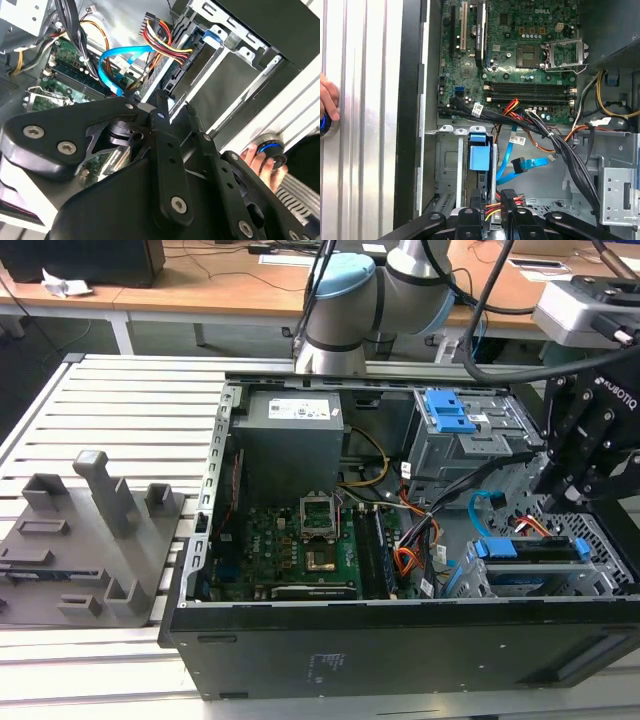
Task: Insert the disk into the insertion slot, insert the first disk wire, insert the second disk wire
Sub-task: 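Insert the second disk wire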
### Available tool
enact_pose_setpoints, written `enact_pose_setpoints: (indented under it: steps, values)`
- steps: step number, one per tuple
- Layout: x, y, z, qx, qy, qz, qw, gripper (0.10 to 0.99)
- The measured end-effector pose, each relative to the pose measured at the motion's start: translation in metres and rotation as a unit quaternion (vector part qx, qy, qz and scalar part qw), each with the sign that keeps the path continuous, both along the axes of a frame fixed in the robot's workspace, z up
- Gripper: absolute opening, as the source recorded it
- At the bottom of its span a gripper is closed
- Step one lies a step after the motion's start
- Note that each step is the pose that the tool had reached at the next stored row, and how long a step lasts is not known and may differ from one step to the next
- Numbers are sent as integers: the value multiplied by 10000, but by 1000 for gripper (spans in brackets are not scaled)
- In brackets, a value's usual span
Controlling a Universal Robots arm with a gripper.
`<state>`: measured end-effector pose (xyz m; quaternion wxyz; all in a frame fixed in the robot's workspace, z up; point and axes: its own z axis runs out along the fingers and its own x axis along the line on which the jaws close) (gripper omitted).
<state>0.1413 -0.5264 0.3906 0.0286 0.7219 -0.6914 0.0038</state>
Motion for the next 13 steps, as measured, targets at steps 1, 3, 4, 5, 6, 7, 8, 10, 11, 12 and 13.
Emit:
enact_pose_setpoints:
  steps: [1, 3, 4, 5, 6, 7, 8, 10, 11, 12, 13]
  values:
    - [0, 0, -1, 0, 0, 253, 9997, 302]
    - [0, 0, 0, 0, 0, 495, 9988, 302]
    - [0, 0, 0, 0, 0, 496, 9988, 302]
    - [0, 0, 0, 0, 0, 498, 9988, 302]
    - [0, 2, -1, 1, 0, 499, 9988, 302]
    - [-1, 13, -1, 1, 0, 500, 9988, 302]
    - [-2, 27, 0, 0, 0, 500, 9988, 302]
    - [-3, 92, 0, -1, 0, 503, 9987, 302]
    - [-4, 118, -1, -1, 0, 505, 9987, 302]
    - [-3, 165, 0, -3, 0, 509, 9987, 302]
    - [-3, 195, 0, -3, 0, 513, 9987, 302]
